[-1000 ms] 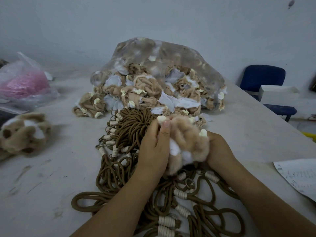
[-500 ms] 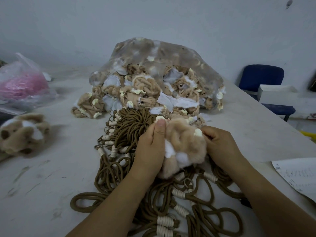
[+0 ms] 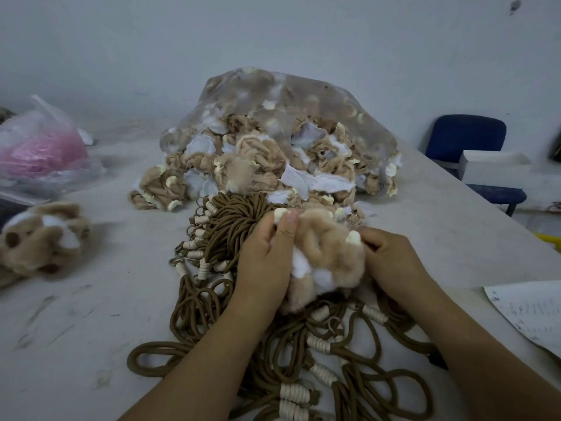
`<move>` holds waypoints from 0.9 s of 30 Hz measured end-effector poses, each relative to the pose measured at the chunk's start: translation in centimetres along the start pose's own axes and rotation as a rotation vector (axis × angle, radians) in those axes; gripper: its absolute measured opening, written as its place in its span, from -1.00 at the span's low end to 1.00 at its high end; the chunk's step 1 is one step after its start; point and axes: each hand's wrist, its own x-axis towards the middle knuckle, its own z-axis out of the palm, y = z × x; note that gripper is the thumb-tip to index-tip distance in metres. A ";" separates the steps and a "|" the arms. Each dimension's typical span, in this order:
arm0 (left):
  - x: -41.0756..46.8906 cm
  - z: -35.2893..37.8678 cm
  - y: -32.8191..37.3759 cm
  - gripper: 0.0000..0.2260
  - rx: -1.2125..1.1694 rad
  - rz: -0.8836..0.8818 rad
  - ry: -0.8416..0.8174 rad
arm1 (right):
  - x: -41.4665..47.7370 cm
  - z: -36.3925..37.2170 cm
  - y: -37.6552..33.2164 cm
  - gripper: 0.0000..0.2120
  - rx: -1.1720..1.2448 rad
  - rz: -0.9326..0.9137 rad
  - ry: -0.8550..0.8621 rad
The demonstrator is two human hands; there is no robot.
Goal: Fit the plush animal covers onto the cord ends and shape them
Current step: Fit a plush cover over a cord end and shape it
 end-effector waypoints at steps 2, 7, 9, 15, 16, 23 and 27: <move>0.2 -0.3 0.1 -0.71 -0.056 -0.007 0.015 | 0.1 -1.3 0.3 -0.40 -0.100 -0.060 0.033; 0.4 -0.5 0.1 -0.69 -0.095 -0.066 -0.032 | 0.4 -2.6 0.4 -0.43 -0.203 -0.187 -0.003; 0.2 -0.4 0.0 -0.70 0.004 -0.057 -0.062 | 0.1 -1.8 0.3 -0.43 -0.025 -0.124 -0.060; 0.4 -0.5 0.1 -0.83 0.326 0.251 0.074 | 0.2 0.1 0.2 -0.38 0.158 0.210 -0.108; 0.3 -0.5 0.0 -0.79 0.369 0.325 0.130 | 0.3 0.1 0.3 -0.38 0.145 0.219 -0.096; -0.4 0.3 0.2 -0.52 0.534 0.326 -0.069 | 0.4 0.1 0.0 -0.34 0.282 0.262 -0.014; -0.4 0.5 -0.3 -0.48 0.555 0.299 -0.152 | 0.5 0.1 0.2 -0.15 0.273 0.273 0.014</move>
